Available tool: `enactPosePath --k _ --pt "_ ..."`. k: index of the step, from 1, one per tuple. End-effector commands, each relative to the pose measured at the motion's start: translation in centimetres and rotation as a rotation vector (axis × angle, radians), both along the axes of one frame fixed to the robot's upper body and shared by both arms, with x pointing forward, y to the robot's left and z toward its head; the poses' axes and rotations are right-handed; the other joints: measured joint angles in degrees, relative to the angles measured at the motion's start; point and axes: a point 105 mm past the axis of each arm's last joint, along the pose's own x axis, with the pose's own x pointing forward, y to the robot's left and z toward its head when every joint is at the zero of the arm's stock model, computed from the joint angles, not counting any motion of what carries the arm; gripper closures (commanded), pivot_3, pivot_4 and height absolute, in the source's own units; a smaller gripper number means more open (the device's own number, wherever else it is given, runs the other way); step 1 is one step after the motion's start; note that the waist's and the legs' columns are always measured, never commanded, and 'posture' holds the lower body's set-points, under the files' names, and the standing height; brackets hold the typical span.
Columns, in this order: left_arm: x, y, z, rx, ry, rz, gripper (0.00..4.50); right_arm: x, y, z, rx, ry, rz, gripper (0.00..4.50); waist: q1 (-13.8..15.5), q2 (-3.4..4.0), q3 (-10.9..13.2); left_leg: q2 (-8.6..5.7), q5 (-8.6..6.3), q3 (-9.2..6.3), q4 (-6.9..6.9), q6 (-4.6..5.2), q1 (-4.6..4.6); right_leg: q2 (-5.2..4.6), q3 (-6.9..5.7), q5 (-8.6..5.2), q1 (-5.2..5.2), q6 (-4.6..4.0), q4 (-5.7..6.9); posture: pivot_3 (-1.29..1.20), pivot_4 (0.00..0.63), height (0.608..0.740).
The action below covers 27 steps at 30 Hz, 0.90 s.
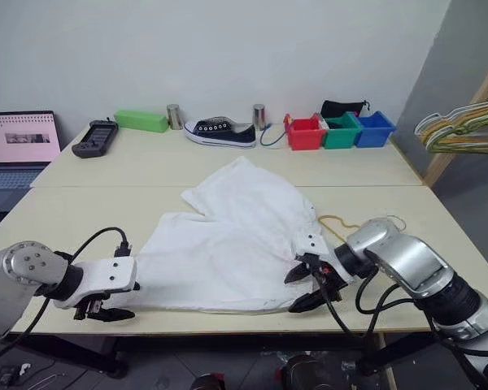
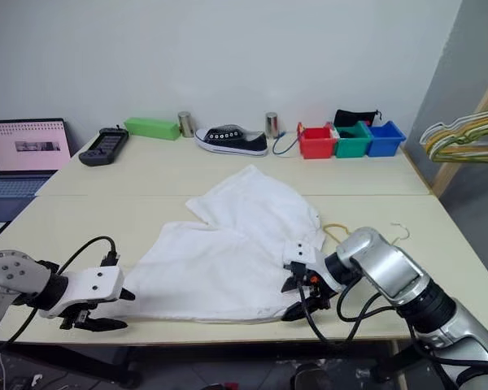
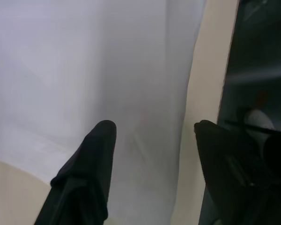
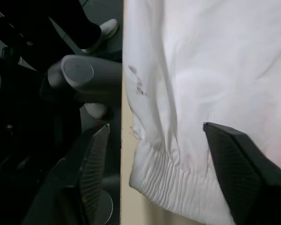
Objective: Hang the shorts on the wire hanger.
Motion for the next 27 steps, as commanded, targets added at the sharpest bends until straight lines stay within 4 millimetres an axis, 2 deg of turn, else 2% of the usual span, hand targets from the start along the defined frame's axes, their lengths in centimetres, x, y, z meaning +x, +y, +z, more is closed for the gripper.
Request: enactPosePath --k 1,4,7,10,12,14,17,18,20,23,27 --pt "0.4 -1.6 2.7 -0.09 -0.03 -0.019 0.71 -0.4 -0.3 2.9 0.046 -0.051 0.004 0.05 -0.01 0.01 0.0 0.0 -0.02 0.0 -0.01 -0.02 0.02 -0.01 -0.01 0.0 0.01 0.0 0.0 -0.14 0.022 0.74" --pt "1.0 -2.5 3.3 -0.153 -0.049 -0.004 0.04 0.5 -1.0 3.2 0.043 -0.088 -0.074 0.0 -0.08 0.03 0.02 -0.01 -0.06 0.0 -0.02 -0.04 0.02 0.0 -0.06 0.0 0.0 0.0 0.0 -0.15 0.02 0.74" --pt "3.4 -5.2 5.0 -0.306 -0.171 0.037 0.02 2.9 -2.9 3.5 0.037 -0.159 -0.252 0.0 -0.04 0.08 0.05 -0.01 -0.06 0.0 -0.02 -0.03 0.02 0.01 -0.08 0.0 -0.01 -0.01 -0.02 -0.17 0.022 0.74" --pt "4.4 -7.6 6.2 -0.411 -0.219 0.043 0.02 4.4 -5.0 3.6 0.017 -0.217 -0.378 0.0 0.11 -0.07 0.14 -0.08 -0.05 0.01 0.05 -0.02 -0.04 -0.01 -0.09 0.01 0.1 0.08 -0.07 -0.19 0.025 0.74" --pt "5.2 -11.5 6.7 -0.5 -0.276 -0.025 0.02 6.9 -9.7 3.2 -0.061 -0.315 -0.605 0.0 0.03 -0.1 0.12 -0.07 -0.05 0.05 0.09 -0.01 -0.03 0.0 -0.03 0.03 0.13 0.12 -0.08 -0.21 0.027 0.74" --pt "5.5 -14.8 6.9 -0.565 -0.293 -0.079 0.02 8.1 -13.6 3.1 -0.118 -0.362 -0.776 0.0 0.26 -0.12 0.12 -0.18 -0.05 0.07 0.21 -0.01 -0.04 0.01 0.07 0.01 0.28 0.24 -0.13 -0.25 0.027 0.74" --pt "6.0 -17.2 6.9 -0.606 -0.302 -0.108 0.02 8.0 -15.9 2.5 -0.167 -0.375 -0.832 0.0 -0.68 -0.13 0.13 -0.22 -0.05 0.37 0.22 0.0 -0.15 0.05 0.49 0.03 0.38 0.38 -0.1 -0.28 0.026 0.74" --pt "6.2 -18.1 6.8 -0.622 -0.302 -0.123 0.02 8.0 -16.9 2.0 -0.187 -0.367 -0.867 0.0 -1.08 -0.13 0.13 -0.19 -0.05 0.4 0.22 0.0 -0.21 0.1 0.52 0.2 0.3 0.72 -0.08 -0.28 0.026 0.74" --pt "6.6 -19.7 6.5 -0.637 -0.301 -0.162 0.02 8.0 -18.6 1.1 -0.232 -0.363 -0.91 0.0 -2.64 -0.09 0.11 -0.12 -0.15 0.41 0.21 0.17 -0.23 0.22 0.61 0.21 0.21 0.74 -0.07 -0.3 0.024 0.74" --pt "6.8 -21.2 6.2 -0.651 -0.289 -0.208 0.02 8.0 -19.7 0.0 -0.251 -0.318 -0.94 0.0 -4.57 -0.09 0.11 -0.13 -0.16 0.47 0.23 0.18 -0.22 0.22 0.65 0.21 0.24 0.76 -0.08 -0.3 0.024 0.74" --pt "7.2 -22.2 5.7 -0.65 -0.285 -0.234 0.02 8.2 -21.1 -1.8 -0.293 -0.276 -0.961 0.0 -7.5 -0.12 0.12 -0.14 -0.15 0.54 0.25 0.18 -0.11 0.21 0.74 0.25 0.33 0.82 -0.09 -0.32 0.023 0.74"
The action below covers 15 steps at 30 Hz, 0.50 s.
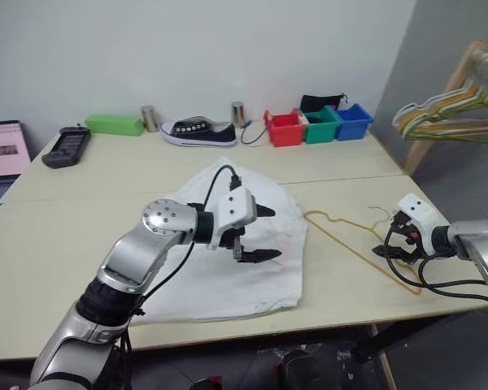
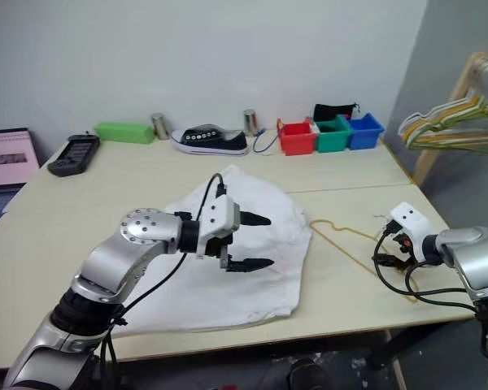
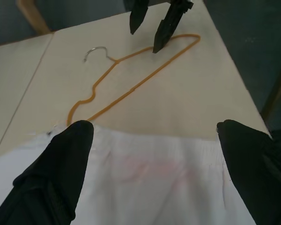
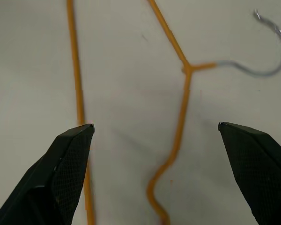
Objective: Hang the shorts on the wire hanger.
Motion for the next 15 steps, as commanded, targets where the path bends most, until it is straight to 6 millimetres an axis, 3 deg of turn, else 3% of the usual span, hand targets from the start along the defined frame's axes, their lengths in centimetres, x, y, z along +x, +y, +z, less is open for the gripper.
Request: enactPosePath --k 1,8,15 --pt "0.4 -0.9 0.5 0.0 -0.05 -0.027 0.02 0.7 -1.3 -0.4 -0.042 -0.005 -0.01 0.0 -1.43 -0.02 0.01 -0.01 0.0 0.0 0.0 0.0 0.06 -0.01 0.0 -0.03 0.08 -0.04 -0.01 -0.32 0.028 0.74" --pt "0.7 -1.7 0.1 -0.014 -0.054 -0.019 0.02 0.3 -3.2 -2.4 -0.067 0.074 -0.028 0.0 -4.58 -0.06 0.03 -0.03 0.01 0.0 0.01 0.01 0.35 -0.03 0.03 -0.16 0.44 -0.27 -0.03 -0.32 0.035 0.74" --pt "0.9 -1.7 0.7 -0.02 -0.062 -0.008 0.0 0.6 -1.2 -2.8 0.012 0.109 0.048 1.45 -4.71 -0.18 0.05 -0.05 0.0 -0.14 0.01 0.0 0.68 -0.03 -0.02 -0.19 0.95 -0.25 -0.35 -0.3 0.038 0.74"
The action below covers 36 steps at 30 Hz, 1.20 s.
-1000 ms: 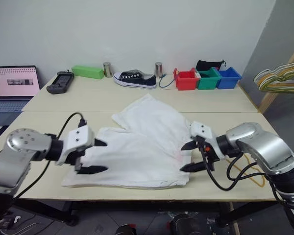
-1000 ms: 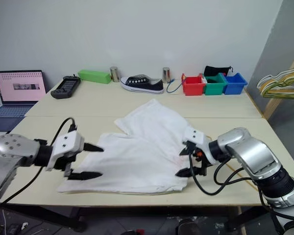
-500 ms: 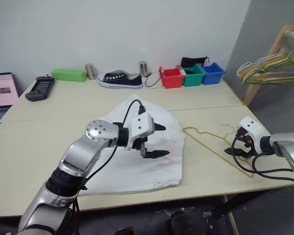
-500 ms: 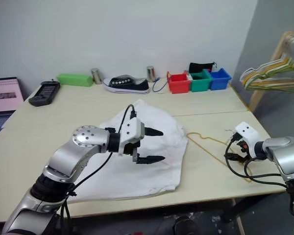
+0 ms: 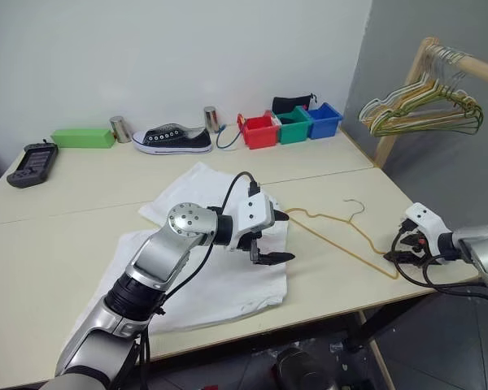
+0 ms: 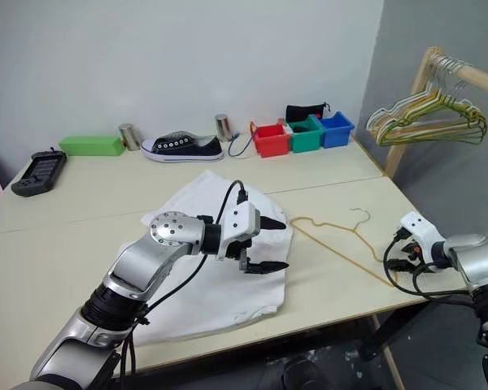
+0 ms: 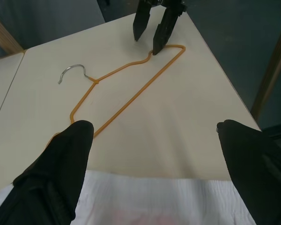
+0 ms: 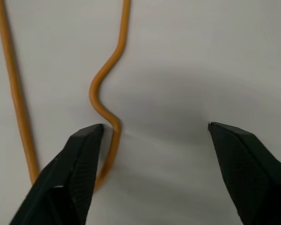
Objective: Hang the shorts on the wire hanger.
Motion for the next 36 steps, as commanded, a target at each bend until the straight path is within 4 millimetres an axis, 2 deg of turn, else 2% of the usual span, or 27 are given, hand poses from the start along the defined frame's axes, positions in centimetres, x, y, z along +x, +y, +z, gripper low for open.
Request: enactPosePath --k 1,5,12,16,20,25,28,31,36 --pt "0.3 0.0 1.7 -0.017 -0.056 -0.003 0.0 0.0 1.0 -0.4 0.014 0.028 0.051 1.73 -0.13 -0.04 0.0 0.0 0.0 0.0 0.0 0.0 0.0 0.0 0.0 0.0 0.01 0.01 -0.02 -0.3 0.037 0.74" --pt "0.3 0.0 1.8 -0.013 -0.062 -0.001 0.0 -0.3 1.2 -1.3 0.003 0.059 0.076 2.59 -0.6 -0.05 -0.02 0.0 0.0 -0.04 0.0 0.0 0.01 0.0 -0.02 0.0 0.02 0.01 -0.02 -0.29 0.036 0.74" --pt "0.5 0.3 1.9 -0.016 -0.069 0.016 0.0 -0.4 0.4 -2.0 -0.008 0.075 0.059 4.4 -0.77 -0.24 -0.13 -0.01 0.0 -0.1 0.0 0.0 0.02 0.01 -0.05 0.0 0.08 0.01 -0.02 -0.28 0.031 0.74" --pt "0.8 0.4 2.0 -0.02 -0.076 0.028 0.0 -0.3 0.1 -1.8 -0.01 0.055 0.042 4.47 -0.76 -0.35 -0.2 -0.02 0.0 -0.11 0.0 0.0 0.02 0.01 -0.05 0.0 0.11 0.01 -0.05 -0.29 0.027 0.74" --pt "1.3 0.5 2.2 -0.03 -0.084 0.04 0.0 0.5 -0.6 -0.6 -0.03 -0.016 0.0 4.47 -0.81 -0.35 -0.21 -0.04 0.0 -0.12 0.0 0.0 0.01 0.0 -0.04 0.0 0.12 0.02 -0.08 -0.3 0.023 0.74" --pt "3.2 1.2 3.3 -0.077 -0.096 0.109 0.0 2.6 -2.5 4.2 -0.061 -0.228 -0.13 4.47 -1.09 -0.29 -0.18 -0.15 0.0 -0.11 0.0 0.0 -0.02 -0.09 -0.03 0.01 0.08 0.05 -0.07 -0.33 0.018 0.74" --pt "4.6 1.9 4.2 -0.112 -0.102 0.159 0.0 3.3 -2.7 6.9 -0.15 -0.367 -0.1 4.47 -1.2 -0.25 -0.18 -0.16 0.0 -0.1 0.0 0.0 -0.05 -0.09 -0.02 0.01 0.01 0.06 0.0 -0.35 0.017 0.74" --pt "6.3 3.3 5.8 -0.145 -0.111 0.212 0.0 3.5 -1.3 9.0 -0.306 -0.51 0.053 4.47 -1.58 -0.19 -0.18 -0.14 0.0 -0.05 -0.05 -0.01 -0.06 -0.08 -0.01 -0.02 -0.03 0.07 0.0 -0.37 0.017 0.74" --pt "8.0 6.5 8.4 -0.165 -0.072 0.229 0.0 4.4 2.7 12.0 -0.501 -0.786 0.334 4.47 -3.09 -0.19 -0.17 -0.13 -0.01 -0.01 -0.13 -0.01 -0.3 -0.07 -0.01 0.04 -0.3 0.3 0.0 -0.36 0.018 0.74"
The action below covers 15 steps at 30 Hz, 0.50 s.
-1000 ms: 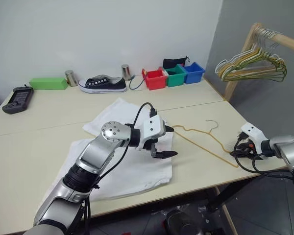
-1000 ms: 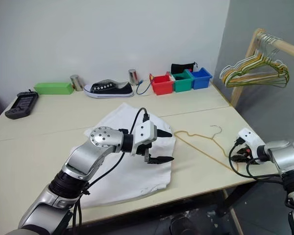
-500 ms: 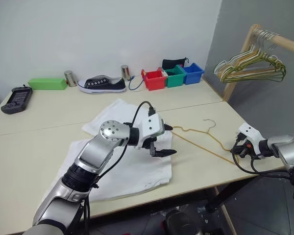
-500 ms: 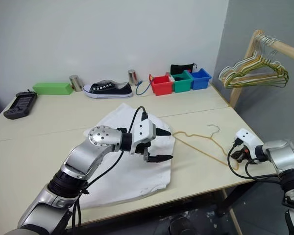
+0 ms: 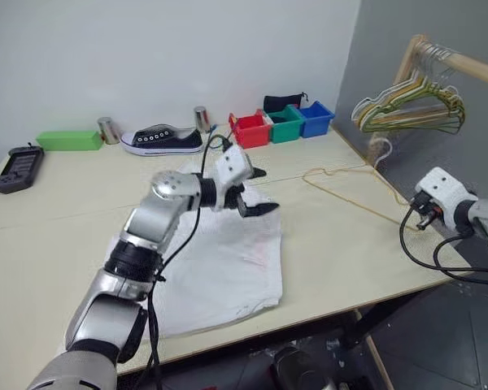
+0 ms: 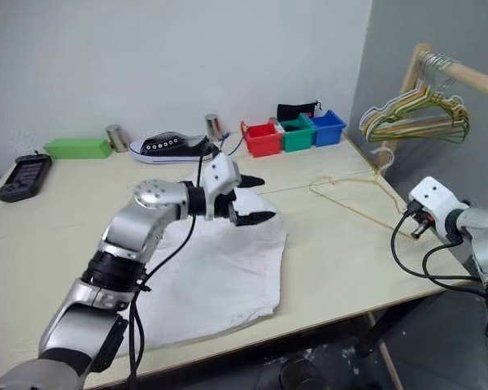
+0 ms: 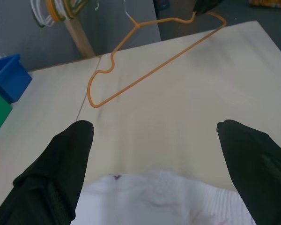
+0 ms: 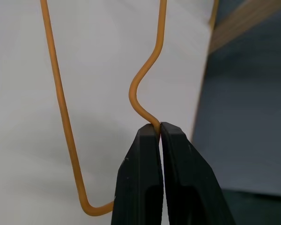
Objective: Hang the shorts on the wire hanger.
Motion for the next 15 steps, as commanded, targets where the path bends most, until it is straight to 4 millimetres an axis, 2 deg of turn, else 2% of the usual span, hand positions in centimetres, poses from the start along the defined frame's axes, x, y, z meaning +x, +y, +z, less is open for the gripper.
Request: enactPosePath --k 1,4,7,12,15 --pt "0.7 2.6 3.6 -0.042 -0.02 -0.019 0.0 0.6 3.6 3.4 -0.237 -0.245 0.233 4.47 -0.33 -0.01 0.0 0.0 0.0 0.0 0.0 0.0 0.02 0.0 0.0 0.06 0.03 0.11 0.0 -0.35 0.019 0.74" --pt "0.7 4.0 4.5 -0.028 0.012 -0.046 0.0 0.9 6.4 5.4 -0.363 -0.417 0.378 4.47 -1.01 0.03 0.02 0.0 0.0 0.02 -0.01 0.0 -0.02 -0.02 0.0 0.07 -0.02 0.14 0.0 -0.34 0.018 0.74" --pt "0.8 4.9 4.5 0.024 0.035 -0.069 0.0 1.2 8.7 7.2 -0.419 -0.548 0.472 4.47 -1.52 0.04 0.03 0.0 0.0 0.02 -0.02 0.0 -0.01 -0.02 0.0 0.07 -0.02 0.14 0.03 -0.34 0.016 0.74" --pt "0.8 4.7 3.2 0.106 0.054 -0.109 0.0 1.2 12.5 9.7 -0.455 -0.722 0.591 4.47 -1.49 0.04 0.03 0.0 0.01 -0.02 -0.02 0.0 0.01 -0.03 -0.01 0.08 0.0 0.15 0.11 -0.33 0.009 0.74" --pt "1.1 4.5 2.4 0.136 0.042 -0.104 0.0 0.8 14.1 10.8 -0.458 -0.799 0.647 4.47 -1.27 0.04 0.03 0.01 0.01 -0.07 -0.02 0.0 0.0 -0.02 -0.04 0.08 0.0 0.15 0.15 -0.33 0.007 0.74"
